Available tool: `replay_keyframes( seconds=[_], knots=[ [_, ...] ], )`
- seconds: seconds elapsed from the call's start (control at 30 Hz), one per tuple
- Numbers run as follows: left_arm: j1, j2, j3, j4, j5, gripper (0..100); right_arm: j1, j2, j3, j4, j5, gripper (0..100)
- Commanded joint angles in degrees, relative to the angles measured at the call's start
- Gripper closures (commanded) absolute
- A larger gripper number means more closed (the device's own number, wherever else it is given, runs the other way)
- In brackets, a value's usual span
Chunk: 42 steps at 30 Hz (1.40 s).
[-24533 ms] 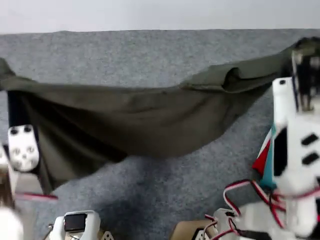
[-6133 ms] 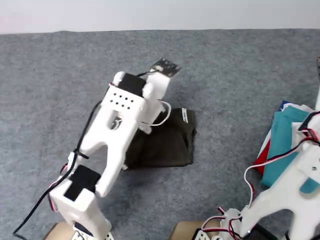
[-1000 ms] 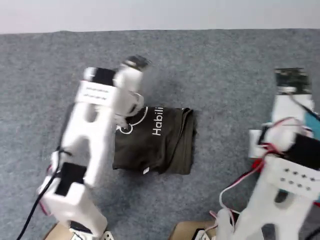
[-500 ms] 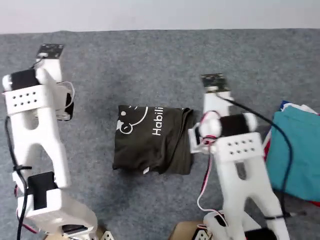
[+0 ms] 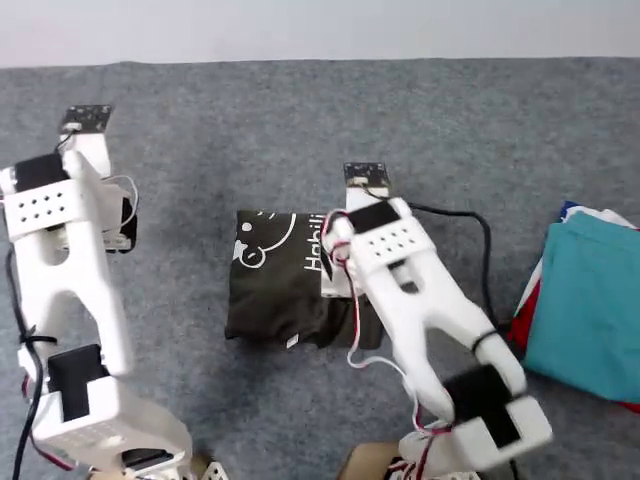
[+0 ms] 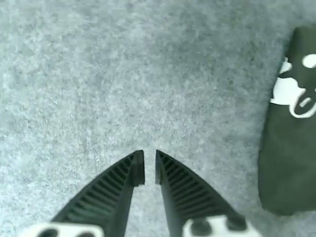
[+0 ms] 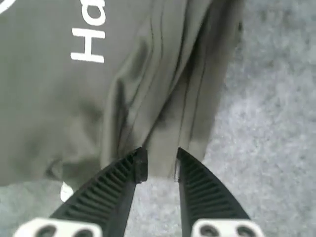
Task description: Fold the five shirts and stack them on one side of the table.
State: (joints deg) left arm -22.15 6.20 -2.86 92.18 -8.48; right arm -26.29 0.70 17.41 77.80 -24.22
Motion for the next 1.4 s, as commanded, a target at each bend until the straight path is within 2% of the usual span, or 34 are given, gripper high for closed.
replay_keyframes(
  seconds=[0.0, 0.43, 0.9, 1.03, 1.23, 1.37],
  knots=[
    [-1.1, -2.7, 0.7, -1.8, -0.4, 96, -0.5, 3.0, -6.2, 0.6, -0.8, 91.3],
    [-2.5, -2.6, 1.9, -1.9, -0.6, 99, -3.1, 8.3, -8.8, 0.0, -0.9, 91.3],
    [-2.6, -2.7, 1.9, -1.8, -0.7, 99, -2.8, 12.6, -8.8, -2.4, -0.8, 91.7],
    [-2.6, -2.7, 1.9, -1.8, -0.7, 99, -2.7, 12.8, -8.9, -2.3, -0.3, 99.5],
    [-2.6, -2.7, 1.9, -1.7, -0.7, 99, -0.5, 12.7, -10.0, -0.7, 0.4, 99.0],
    [-2.6, -2.7, 1.9, -1.7, -0.7, 99, 1.3, 12.7, -15.6, 4.7, 0.4, 99.0]
  ],
)
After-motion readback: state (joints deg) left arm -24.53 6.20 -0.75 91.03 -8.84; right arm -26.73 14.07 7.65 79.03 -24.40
